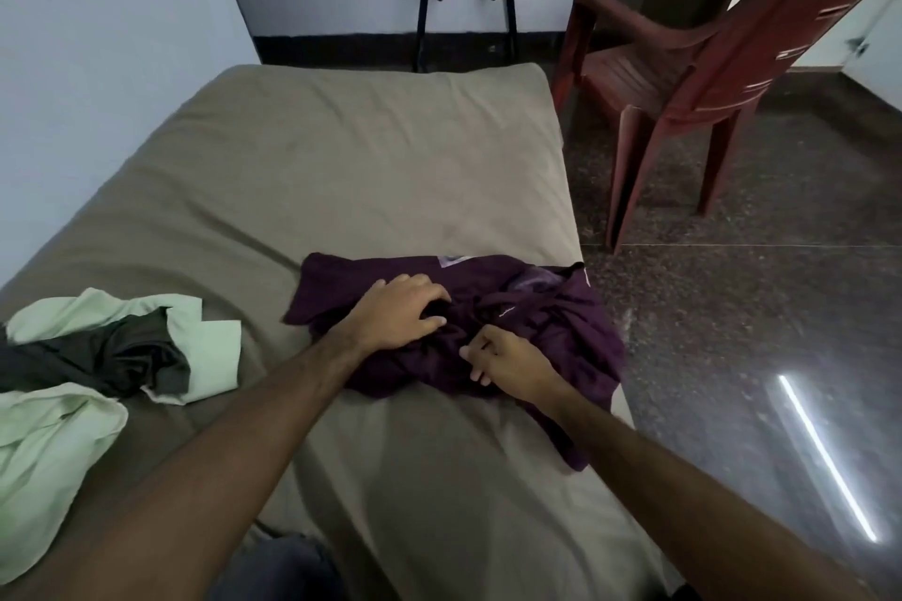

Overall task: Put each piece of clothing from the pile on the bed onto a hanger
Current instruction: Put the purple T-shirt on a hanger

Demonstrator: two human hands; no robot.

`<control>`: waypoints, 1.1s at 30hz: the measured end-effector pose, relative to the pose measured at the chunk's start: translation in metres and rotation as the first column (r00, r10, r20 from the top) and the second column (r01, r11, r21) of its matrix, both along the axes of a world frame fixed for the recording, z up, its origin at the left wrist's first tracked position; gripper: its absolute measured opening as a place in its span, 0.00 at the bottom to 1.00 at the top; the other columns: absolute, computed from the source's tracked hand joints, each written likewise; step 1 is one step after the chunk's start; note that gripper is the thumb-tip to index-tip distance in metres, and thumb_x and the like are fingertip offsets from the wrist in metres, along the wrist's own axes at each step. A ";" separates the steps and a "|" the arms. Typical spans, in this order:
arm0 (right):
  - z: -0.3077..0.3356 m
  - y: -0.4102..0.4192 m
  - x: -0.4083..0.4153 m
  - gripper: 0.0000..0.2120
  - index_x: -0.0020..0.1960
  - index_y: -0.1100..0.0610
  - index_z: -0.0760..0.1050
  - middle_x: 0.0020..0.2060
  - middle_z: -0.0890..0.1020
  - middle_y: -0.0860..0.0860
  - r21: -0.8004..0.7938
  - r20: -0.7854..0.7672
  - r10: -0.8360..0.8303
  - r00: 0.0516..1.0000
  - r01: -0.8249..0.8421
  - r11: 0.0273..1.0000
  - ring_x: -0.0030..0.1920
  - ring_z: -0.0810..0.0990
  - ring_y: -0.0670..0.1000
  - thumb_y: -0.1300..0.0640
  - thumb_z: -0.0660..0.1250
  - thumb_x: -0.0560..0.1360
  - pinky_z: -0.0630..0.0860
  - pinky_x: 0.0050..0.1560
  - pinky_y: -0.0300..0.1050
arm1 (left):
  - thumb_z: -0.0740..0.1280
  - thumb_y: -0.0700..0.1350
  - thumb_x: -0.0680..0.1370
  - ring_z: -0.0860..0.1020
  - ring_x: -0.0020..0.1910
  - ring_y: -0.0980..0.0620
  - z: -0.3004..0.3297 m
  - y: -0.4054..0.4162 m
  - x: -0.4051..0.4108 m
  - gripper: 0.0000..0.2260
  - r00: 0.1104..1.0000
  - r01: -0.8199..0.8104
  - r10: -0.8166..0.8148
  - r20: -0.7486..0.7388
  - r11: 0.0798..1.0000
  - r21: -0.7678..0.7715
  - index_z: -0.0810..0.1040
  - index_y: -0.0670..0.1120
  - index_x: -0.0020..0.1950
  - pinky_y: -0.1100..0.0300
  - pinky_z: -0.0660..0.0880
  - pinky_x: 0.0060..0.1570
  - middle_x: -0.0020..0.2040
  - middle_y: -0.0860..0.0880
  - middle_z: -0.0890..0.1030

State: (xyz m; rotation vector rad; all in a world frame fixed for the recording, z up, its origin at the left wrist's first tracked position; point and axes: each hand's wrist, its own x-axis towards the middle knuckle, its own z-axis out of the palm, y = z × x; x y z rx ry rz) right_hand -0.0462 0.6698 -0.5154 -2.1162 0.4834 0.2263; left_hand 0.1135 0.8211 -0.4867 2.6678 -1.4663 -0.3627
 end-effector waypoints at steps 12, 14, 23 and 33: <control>0.077 -0.009 0.014 0.11 0.55 0.52 0.82 0.45 0.86 0.46 0.690 0.036 -0.454 0.890 0.306 0.655 0.45 0.84 0.46 0.46 0.67 0.80 0.77 0.46 0.42 | 0.69 0.51 0.79 0.76 0.37 0.57 0.077 -0.029 -0.035 0.06 0.985 -0.152 0.093 -0.145 0.868 -0.472 0.79 0.50 0.46 0.57 0.71 0.40 0.36 0.57 0.79; 0.113 -0.011 0.023 0.07 0.49 0.53 0.81 0.41 0.85 0.47 0.691 0.101 -0.508 0.855 0.307 0.654 0.41 0.82 0.45 0.51 0.67 0.80 0.77 0.42 0.39 | 0.71 0.46 0.78 0.79 0.39 0.57 0.103 -0.035 -0.048 0.03 0.943 -0.265 0.099 -0.317 0.799 -0.539 0.83 0.48 0.50 0.60 0.72 0.44 0.41 0.54 0.82; 0.328 -0.037 0.008 0.11 0.56 0.64 0.80 0.53 0.84 0.60 0.619 0.363 -0.536 0.762 0.233 0.750 0.50 0.84 0.56 0.59 0.67 0.77 0.80 0.58 0.51 | 0.62 0.39 0.82 0.84 0.44 0.50 0.252 -0.014 -0.086 0.11 0.899 -0.312 -0.109 -0.424 0.518 -0.796 0.80 0.53 0.54 0.51 0.81 0.36 0.49 0.51 0.83; 0.544 -0.028 -0.102 0.11 0.48 0.61 0.82 0.42 0.86 0.54 0.282 0.642 -0.081 0.763 -0.136 0.950 0.41 0.85 0.50 0.53 0.68 0.78 0.82 0.45 0.43 | 0.71 0.43 0.78 0.75 0.56 0.61 0.384 0.002 -0.095 0.20 0.971 -0.199 -0.087 -0.221 0.211 -0.957 0.69 0.41 0.67 0.69 0.73 0.57 0.61 0.50 0.74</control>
